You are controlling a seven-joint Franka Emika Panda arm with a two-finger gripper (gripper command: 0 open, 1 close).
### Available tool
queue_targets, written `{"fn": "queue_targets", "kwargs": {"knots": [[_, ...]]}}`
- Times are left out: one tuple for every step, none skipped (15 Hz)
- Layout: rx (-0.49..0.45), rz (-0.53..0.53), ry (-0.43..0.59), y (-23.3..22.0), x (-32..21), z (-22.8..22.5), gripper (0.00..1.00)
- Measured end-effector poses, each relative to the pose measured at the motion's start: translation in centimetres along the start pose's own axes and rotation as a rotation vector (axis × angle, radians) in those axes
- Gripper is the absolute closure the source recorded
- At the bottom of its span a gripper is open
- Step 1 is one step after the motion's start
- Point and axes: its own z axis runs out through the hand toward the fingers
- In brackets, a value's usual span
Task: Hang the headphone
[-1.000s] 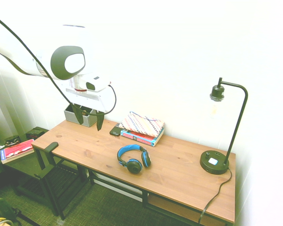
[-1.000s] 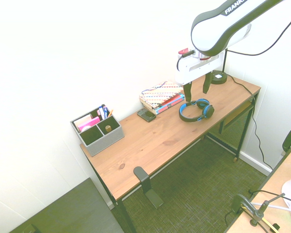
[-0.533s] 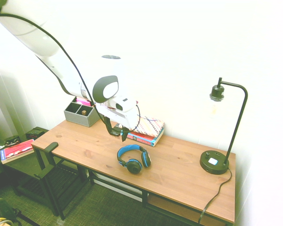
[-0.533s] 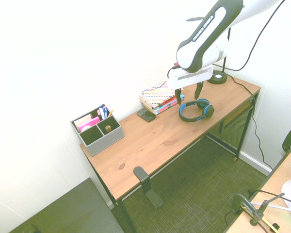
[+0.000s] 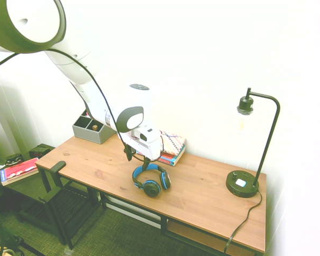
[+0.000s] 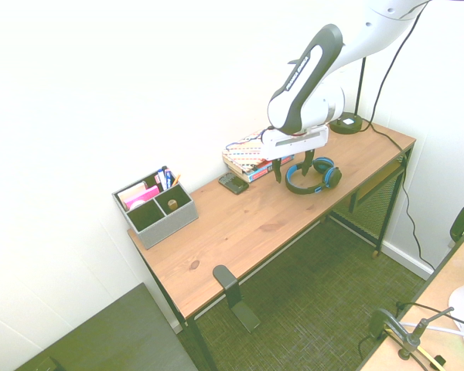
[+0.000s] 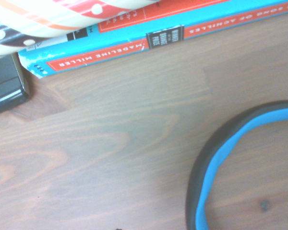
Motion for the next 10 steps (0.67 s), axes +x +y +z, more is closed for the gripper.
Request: {"fn": "queue_targets", "kwargs": {"knots": [[0.002, -0.008, -0.005, -0.5, -0.2, 0.4, 1.0], [0.0, -0.014, -0.006, -1.0, -0.3, 0.8, 1.0], [-0.003, -0.018, -0.007, -1.3, -0.4, 1.3, 1.0], [-0.008, -0.02, -0.008, -1.5, -0.3, 1.8, 1.0], [-0.012, -0.019, -0.008, -1.6, -0.2, 2.2, 1.0], [-0.015, -0.019, -0.008, -1.7, 0.1, 2.6, 1.0], [-0.015, -0.02, -0.006, -1.8, 0.3, 2.8, 1.0], [-0.015, -0.021, -0.005, -2.0, 0.5, 3.0, 1.0], [-0.014, -0.024, -0.005, -2.1, 0.6, 3.1, 1.0], [-0.014, -0.026, -0.007, -2.2, 0.6, 3.3, 1.0]]}}
